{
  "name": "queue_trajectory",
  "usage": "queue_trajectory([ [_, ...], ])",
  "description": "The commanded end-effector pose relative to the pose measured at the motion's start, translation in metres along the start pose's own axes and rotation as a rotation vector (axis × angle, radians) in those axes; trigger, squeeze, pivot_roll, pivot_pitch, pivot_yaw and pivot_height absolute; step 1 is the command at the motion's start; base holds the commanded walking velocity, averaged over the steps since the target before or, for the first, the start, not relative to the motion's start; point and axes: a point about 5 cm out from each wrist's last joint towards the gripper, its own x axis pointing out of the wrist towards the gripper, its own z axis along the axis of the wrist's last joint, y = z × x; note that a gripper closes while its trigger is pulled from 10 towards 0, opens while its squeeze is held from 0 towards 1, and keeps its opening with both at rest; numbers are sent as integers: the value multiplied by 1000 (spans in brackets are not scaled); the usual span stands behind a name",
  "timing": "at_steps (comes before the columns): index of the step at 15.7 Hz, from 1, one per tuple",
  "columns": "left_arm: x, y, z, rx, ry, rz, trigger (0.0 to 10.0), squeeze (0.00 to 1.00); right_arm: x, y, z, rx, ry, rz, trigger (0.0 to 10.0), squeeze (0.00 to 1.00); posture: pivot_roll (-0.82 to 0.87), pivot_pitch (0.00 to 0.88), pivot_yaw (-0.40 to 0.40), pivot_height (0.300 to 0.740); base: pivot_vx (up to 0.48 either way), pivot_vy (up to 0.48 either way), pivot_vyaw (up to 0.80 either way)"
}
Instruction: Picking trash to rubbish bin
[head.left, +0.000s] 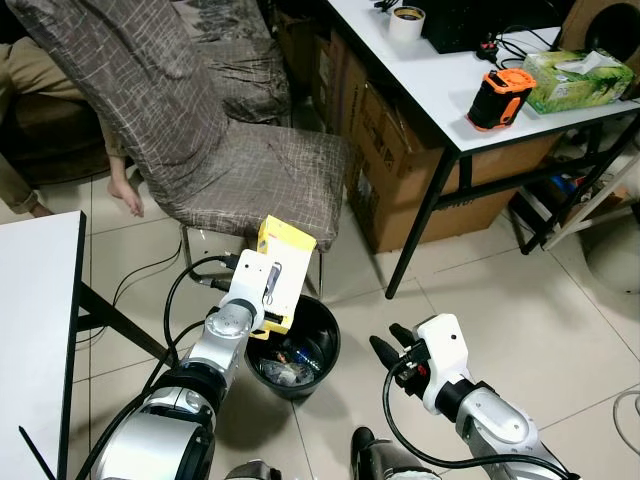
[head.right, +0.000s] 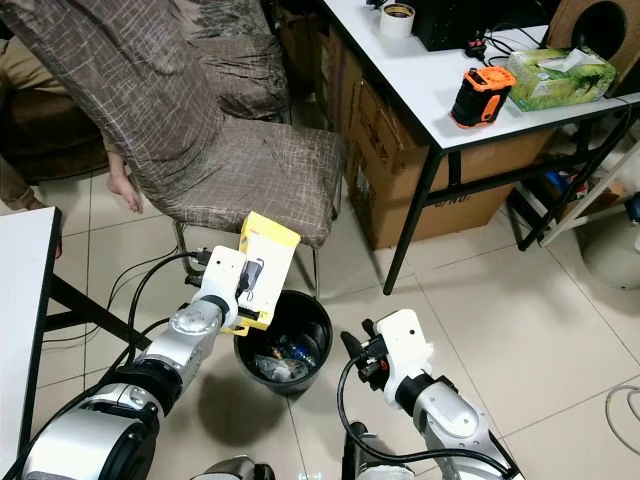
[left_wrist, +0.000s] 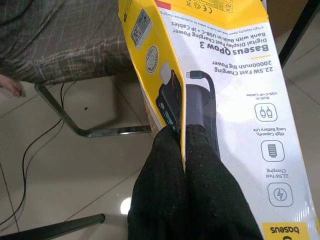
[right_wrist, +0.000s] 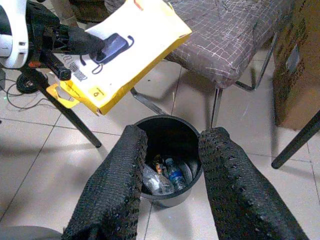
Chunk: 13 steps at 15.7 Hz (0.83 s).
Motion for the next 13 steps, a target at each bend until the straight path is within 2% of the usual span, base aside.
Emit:
queue_trajectory([
  [1, 0, -2, -3, -3, 7, -13, 10000, 0, -3, -1, -1, -3, -1, -1, 10000, 0, -145, 215, 12, 740, 0, 0, 0],
  [2, 0, -3, -3, -4, 4, -15, 10000, 0, -4, -1, -1, -3, -2, 2, 10000, 0, -146, 215, 10, 740, 0, 0, 0],
  [3, 0, -2, -2, -4, -4, -6, 10000, 847, -4, -1, 0, -2, -2, 8, 10000, 0, -145, 215, 9, 740, 0, 0, 0],
  [4, 0, -1, -1, -21, -6, -13, 10000, 1000, -5, -1, 0, -2, -2, 11, 10000, 0, -145, 215, 9, 740, 0, 0, 0],
  [12, 1, 0, 1, -75, -20, -11, 10000, 1000, -5, -3, 0, -1, -1, 2, 10000, 0, -148, 215, 5, 740, 0, 0, 0],
  [13, 1, 0, 2, -85, -30, -16, 10000, 765, -5, -3, 0, -3, -1, 0, 10000, 0, -148, 214, 4, 740, 0, 0, 0],
])
